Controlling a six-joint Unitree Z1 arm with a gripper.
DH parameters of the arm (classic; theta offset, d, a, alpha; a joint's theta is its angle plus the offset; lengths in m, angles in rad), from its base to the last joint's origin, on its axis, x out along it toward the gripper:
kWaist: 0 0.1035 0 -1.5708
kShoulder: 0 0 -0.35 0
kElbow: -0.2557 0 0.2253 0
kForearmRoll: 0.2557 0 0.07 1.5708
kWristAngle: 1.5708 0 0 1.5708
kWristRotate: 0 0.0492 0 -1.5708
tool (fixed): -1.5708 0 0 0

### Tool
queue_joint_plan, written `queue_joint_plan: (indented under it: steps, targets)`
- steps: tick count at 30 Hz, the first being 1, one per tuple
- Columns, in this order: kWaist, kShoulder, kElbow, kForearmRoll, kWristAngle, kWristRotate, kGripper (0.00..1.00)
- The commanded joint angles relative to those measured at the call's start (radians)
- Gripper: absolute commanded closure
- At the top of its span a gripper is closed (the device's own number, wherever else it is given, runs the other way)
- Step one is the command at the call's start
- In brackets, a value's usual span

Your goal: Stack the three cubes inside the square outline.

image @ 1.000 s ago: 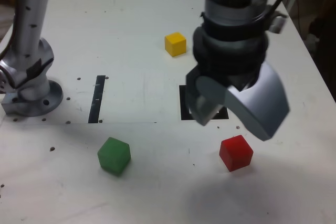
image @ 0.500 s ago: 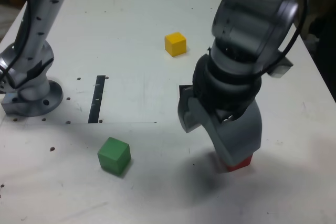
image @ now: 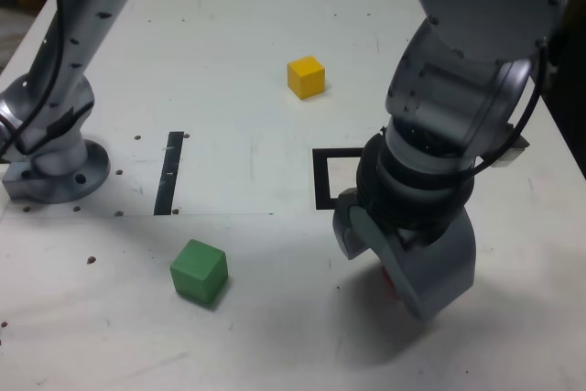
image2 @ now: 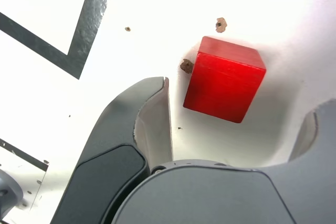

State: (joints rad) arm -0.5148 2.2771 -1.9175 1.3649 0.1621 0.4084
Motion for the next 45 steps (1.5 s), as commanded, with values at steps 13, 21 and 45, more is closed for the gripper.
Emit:
queue_joint_plan:
  steps: [13,21,45]
  targets:
    - [0.000,0.034,-0.026,-0.034,0.045,-0.006,0.26]
    - [-0.001,0.040,-0.035,-0.035,0.062,-0.023,0.48]
    - [0.042,-0.035,-0.077,0.067,0.057,-0.095,0.74]
